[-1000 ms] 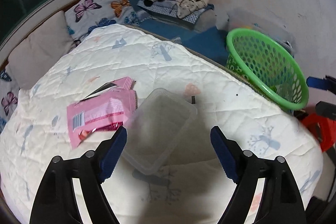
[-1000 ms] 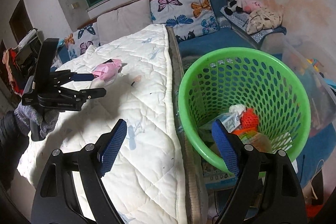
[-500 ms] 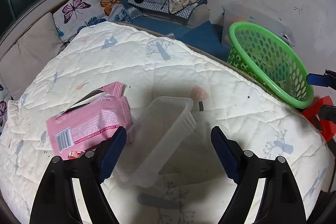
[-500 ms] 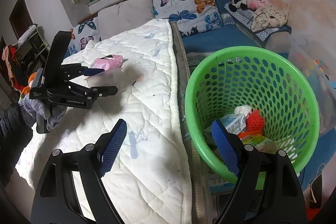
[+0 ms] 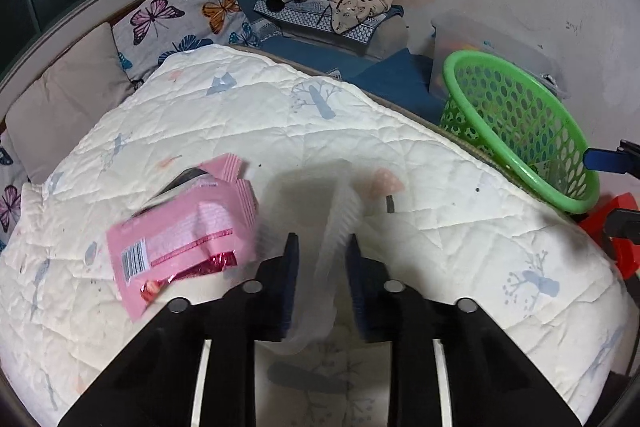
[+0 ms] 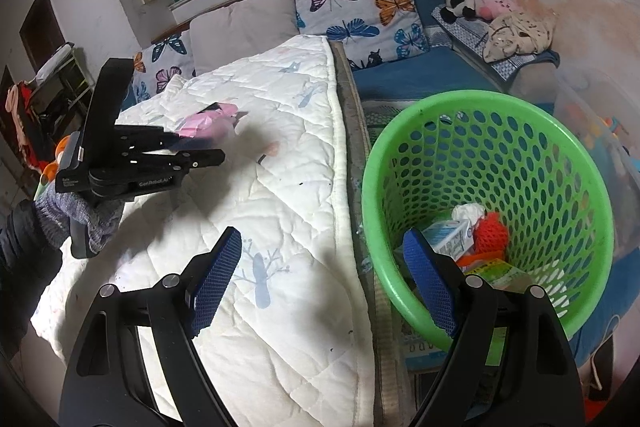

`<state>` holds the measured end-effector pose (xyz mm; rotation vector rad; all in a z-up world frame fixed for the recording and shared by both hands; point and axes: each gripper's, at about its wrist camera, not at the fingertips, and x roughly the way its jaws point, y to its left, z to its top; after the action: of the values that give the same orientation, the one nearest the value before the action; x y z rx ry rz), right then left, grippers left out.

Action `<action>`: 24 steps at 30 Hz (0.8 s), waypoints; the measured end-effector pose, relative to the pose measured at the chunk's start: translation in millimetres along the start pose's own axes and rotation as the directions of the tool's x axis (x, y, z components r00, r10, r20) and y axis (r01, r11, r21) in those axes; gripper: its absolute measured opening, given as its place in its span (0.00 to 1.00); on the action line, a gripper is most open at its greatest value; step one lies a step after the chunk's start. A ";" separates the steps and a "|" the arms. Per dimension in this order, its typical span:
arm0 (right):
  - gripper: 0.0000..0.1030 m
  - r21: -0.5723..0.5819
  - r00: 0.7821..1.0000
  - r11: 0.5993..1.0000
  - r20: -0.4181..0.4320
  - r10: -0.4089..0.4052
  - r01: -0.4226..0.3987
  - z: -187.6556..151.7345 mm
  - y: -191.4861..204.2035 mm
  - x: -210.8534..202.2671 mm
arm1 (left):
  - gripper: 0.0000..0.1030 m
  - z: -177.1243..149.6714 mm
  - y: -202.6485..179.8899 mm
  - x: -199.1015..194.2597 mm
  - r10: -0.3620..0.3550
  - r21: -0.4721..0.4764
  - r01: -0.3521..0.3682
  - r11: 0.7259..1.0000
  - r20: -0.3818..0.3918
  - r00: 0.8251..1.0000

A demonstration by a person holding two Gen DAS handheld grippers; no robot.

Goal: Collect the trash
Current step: 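Return to the bed and grasp the clear plastic container with the left tool, then grasp the pink wafer wrapper with the right tool while the left tool holds the container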

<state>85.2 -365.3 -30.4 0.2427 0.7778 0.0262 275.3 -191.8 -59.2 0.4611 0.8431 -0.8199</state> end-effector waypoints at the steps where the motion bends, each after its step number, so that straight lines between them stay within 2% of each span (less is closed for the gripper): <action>1: 0.80 -0.001 1.000 1.000 0.001 0.002 -0.002 0.4 0.8 -0.1 | 0.16 -1.3 -0.6 -2.9 -0.002 -0.007 0.002 1.000 0.007 1.000; 4: 0.80 -0.009 1.000 1.000 0.001 0.009 -0.009 1.8 4.1 0.3 | 0.09 -8.8 0.4 -17.2 -0.013 -0.054 0.015 0.998 0.031 0.999; 9: 0.80 -0.044 0.999 0.998 -0.014 0.039 -0.040 8.6 17.3 10.9 | 0.06 -29.0 11.9 -41.5 0.005 -0.156 0.001 0.988 0.040 0.999; 18: 0.80 -0.119 0.989 0.983 -0.070 0.134 -0.141 40.3 58.6 54.0 | 0.06 -74.0 42.9 -85.1 0.064 -0.306 -0.042 0.951 0.062 0.996; 24: 0.80 -0.218 0.982 0.959 -0.087 0.168 -0.183 72.0 94.7 84.2 | 0.06 -99.8 55.9 -107.9 0.100 -0.355 -0.069 0.932 0.069 0.993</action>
<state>201.7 -278.7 -17.8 0.0944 0.8116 0.2910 229.7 -44.2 -29.8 0.1417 0.8622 -0.5878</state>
